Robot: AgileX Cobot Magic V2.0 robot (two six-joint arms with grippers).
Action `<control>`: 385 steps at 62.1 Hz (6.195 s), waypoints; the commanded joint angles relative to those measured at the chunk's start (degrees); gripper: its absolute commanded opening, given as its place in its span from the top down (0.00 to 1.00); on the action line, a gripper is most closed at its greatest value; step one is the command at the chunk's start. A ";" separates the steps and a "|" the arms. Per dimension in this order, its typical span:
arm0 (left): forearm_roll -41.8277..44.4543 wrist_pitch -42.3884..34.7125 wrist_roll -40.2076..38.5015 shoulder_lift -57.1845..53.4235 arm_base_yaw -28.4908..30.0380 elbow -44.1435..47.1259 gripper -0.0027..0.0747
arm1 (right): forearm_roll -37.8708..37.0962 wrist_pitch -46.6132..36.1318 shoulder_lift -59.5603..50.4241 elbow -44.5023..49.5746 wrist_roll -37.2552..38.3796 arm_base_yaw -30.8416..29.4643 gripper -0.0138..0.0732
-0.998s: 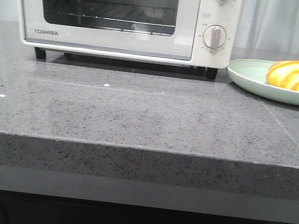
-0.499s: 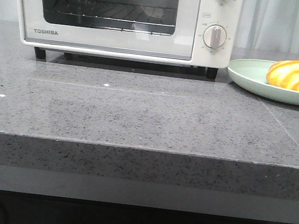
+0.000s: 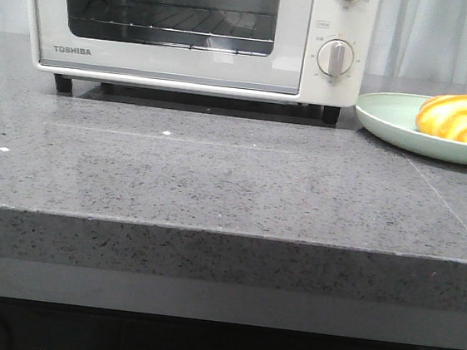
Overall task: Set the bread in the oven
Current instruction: 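Move the left gripper toward the toaster oven door handle, then hook the left gripper onto the oven door handle, then pull the oven door down and open with the left gripper, then lower the right gripper onto the croissant on the green plate and grasp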
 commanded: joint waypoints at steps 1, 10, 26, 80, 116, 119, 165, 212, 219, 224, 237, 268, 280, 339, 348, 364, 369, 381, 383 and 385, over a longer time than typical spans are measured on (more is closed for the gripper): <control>-0.47 -0.88 -0.06 4.87 -0.41 -2.79 0.99 | -0.64 -1.62 4.12 -2.62 -0.50 -0.31 0.92; -0.49 0.62 -0.06 9.48 -0.41 -2.79 0.99 | -0.64 0.42 8.24 -2.48 -0.50 -0.31 0.92; -0.59 1.78 -0.06 16.10 -0.41 -2.79 0.99 | -0.64 2.70 13.12 -2.48 -0.50 -0.31 0.92; -10.63 -9.42 5.09 23.46 -13.24 -7.59 0.99 | 0.84 4.02 14.06 -2.54 -0.55 -0.31 0.19; -9.12 -24.54 5.85 49.87 -27.25 -25.70 0.99 | 0.88 4.02 14.06 -2.54 -0.55 -0.31 0.19; -9.12 -25.85 5.85 51.48 -27.50 -26.71 0.99 | 0.88 4.02 14.06 -2.54 -0.55 -0.31 0.19; -8.88 -26.74 5.85 64.00 -27.50 -31.65 0.99 | 0.85 3.96 14.06 -2.54 -0.55 -0.31 0.19; -5.63 14.01 5.85 44.05 -27.50 -31.65 0.99 | 0.90 5.29 14.12 -2.59 -0.55 -0.31 0.19; -1.36 20.57 3.00 38.53 -27.50 -31.24 0.99 | 1.46 5.35 14.58 -3.24 -0.50 -0.31 0.19; 4.04 23.49 -1.54 34.50 -27.50 -29.31 0.99 | 2.06 5.97 16.26 -4.68 -0.50 -0.31 0.19; 12.39 25.20 -8.24 25.94 -27.50 -21.01 0.99 | 3.36 14.78 26.00 -12.59 -0.50 -0.31 0.19; 12.39 24.72 -8.24 22.81 -27.50 -18.18 0.99 | 8.31 22.52 55.32 -27.33 -0.50 -0.31 0.19; 12.39 24.72 -8.24 22.81 -27.50 -18.18 0.99 | 8.90 22.46 62.91 -32.19 -0.50 -0.31 0.19; 12.39 24.63 -8.24 22.81 -27.50 -18.18 0.99 | 8.85 25.64 79.79 -43.55 -0.50 -0.31 0.47; 12.39 24.63 -8.24 22.81 -27.50 -18.18 0.99 | 8.81 26.30 79.79 -44.40 -0.56 -0.31 0.59; 12.39 24.63 -8.24 22.81 -27.50 -18.18 0.99 | 8.81 28.94 77.24 -46.11 -1.03 -0.31 0.59; 12.39 24.59 -8.24 22.81 -27.50 -18.18 0.99 | 8.71 28.94 74.76 -46.11 -1.45 -0.31 0.59; 12.39 24.59 -8.24 22.81 -27.50 -18.18 0.99 | 8.60 29.98 67.33 -44.79 -2.21 0.52 0.59; 12.39 24.59 -8.24 22.81 -27.50 -18.18 0.99 | 8.56 29.90 66.01 -43.88 -2.36 0.78 0.59; 12.39 24.59 -8.24 22.81 -27.50 -18.18 0.99 | 8.56 29.86 64.37 -42.97 -2.56 1.25 0.59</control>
